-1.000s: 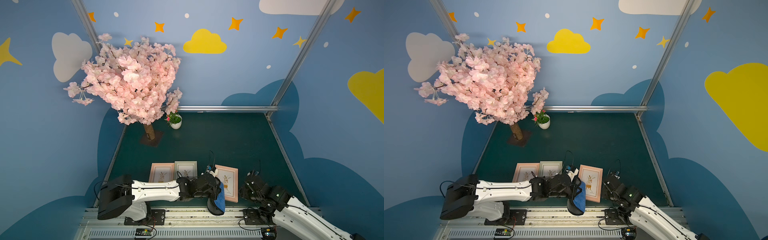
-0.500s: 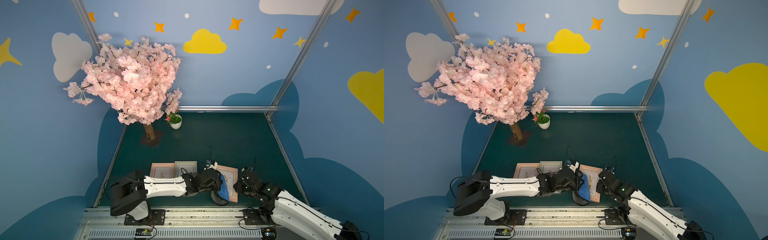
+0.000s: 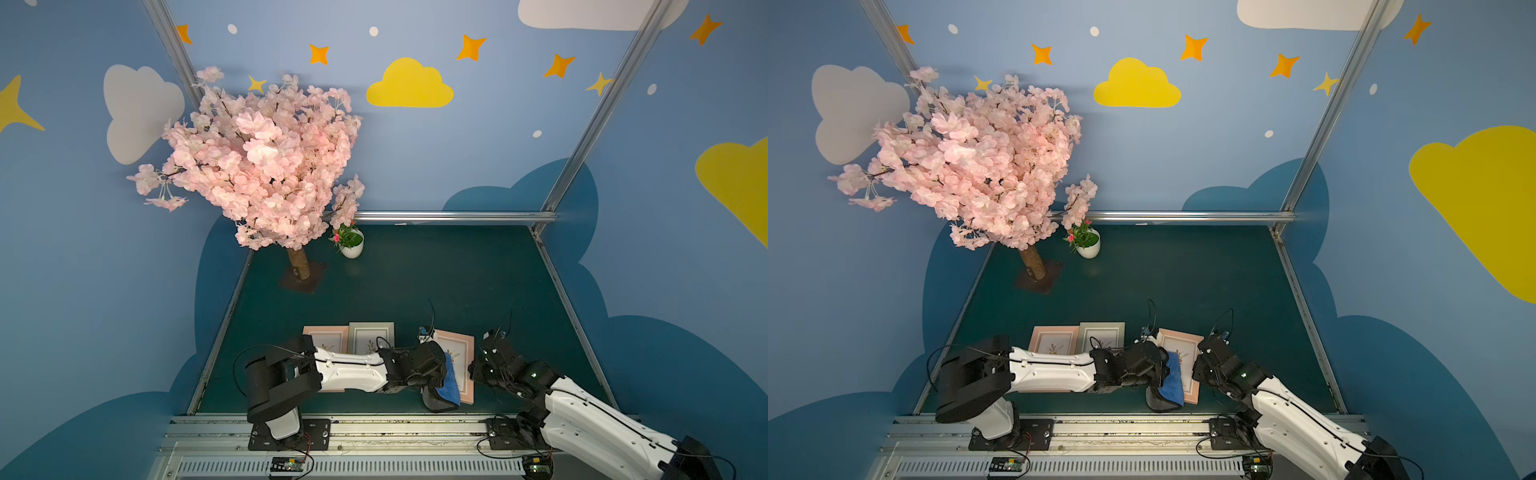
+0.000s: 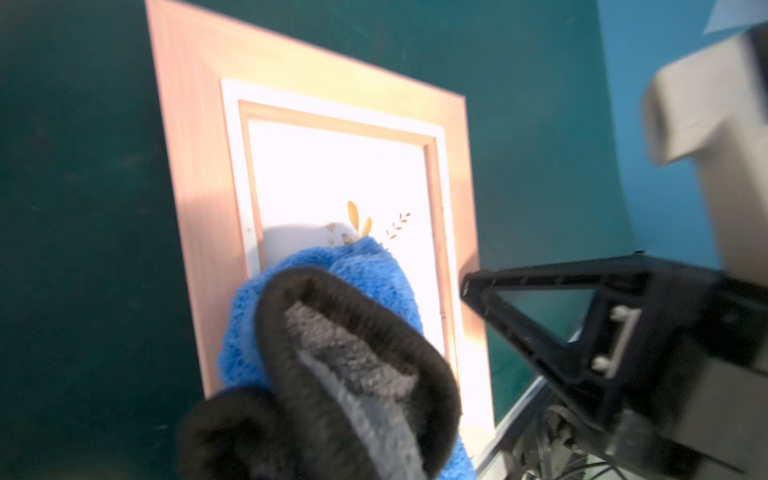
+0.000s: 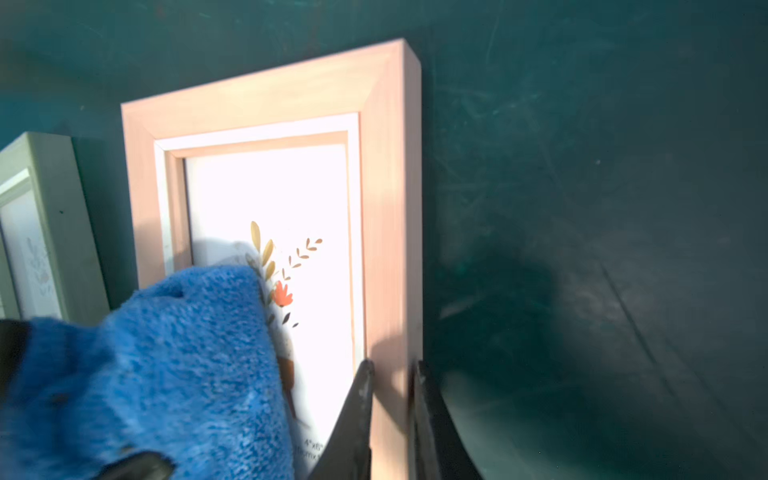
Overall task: Wipe the picture frame with a cloth
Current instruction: Wipe the dirt from the picture frame.
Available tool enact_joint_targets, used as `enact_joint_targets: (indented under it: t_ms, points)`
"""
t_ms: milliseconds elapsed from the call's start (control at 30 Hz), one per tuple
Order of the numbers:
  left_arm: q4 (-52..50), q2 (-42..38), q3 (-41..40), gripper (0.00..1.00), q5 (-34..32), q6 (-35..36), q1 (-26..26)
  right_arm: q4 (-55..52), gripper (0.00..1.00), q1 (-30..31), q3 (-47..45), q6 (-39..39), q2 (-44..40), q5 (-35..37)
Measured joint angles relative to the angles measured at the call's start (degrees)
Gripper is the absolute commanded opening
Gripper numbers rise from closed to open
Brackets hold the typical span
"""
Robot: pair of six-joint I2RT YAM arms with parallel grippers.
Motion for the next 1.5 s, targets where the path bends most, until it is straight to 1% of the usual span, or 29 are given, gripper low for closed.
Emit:
enact_joint_targets:
  t_ms: [233, 467, 633, 800, 967, 1100, 1267, 1500]
  points:
    - [-4.28, 4.81, 5.44, 0.03, -0.13, -1.42, 0.59, 0.9, 0.16, -0.39, -0.15, -1.29, 0.31, 0.07]
    - [-5.25, 8.72, 10.14, 0.03, 1.44, -1.79, 4.92, 1.49, 0.14, -0.63, -0.37, -2.4, 0.31, -0.02]
    - [-5.05, 10.91, 12.72, 0.03, 2.21, -0.61, 8.63, 3.43, 0.14, -0.63, -0.79, -2.51, 0.81, -0.92]
    - [-5.84, 13.07, 15.61, 0.03, 3.06, 0.48, 10.01, 4.9, 0.14, -0.63, -0.81, -2.49, 1.64, -1.53]
    - [-5.81, 13.07, 15.45, 0.03, 3.43, 0.5, 10.03, 5.01, 0.13, -0.63, -0.81, -2.45, 1.75, -1.53]
    - [-5.38, 11.91, 13.81, 0.03, 3.8, 0.44, 9.81, 5.09, 0.13, -0.74, -0.72, -2.45, 2.12, -1.57]
    - [-7.54, 8.57, 10.73, 0.03, 4.09, -0.13, 8.59, 6.27, 0.13, -0.74, -0.02, -2.47, 4.28, -1.51]
    - [-12.15, 3.5, 6.64, 0.03, 4.57, -2.14, 5.44, 8.85, 0.12, -1.01, 0.57, -2.54, 7.04, -1.51]
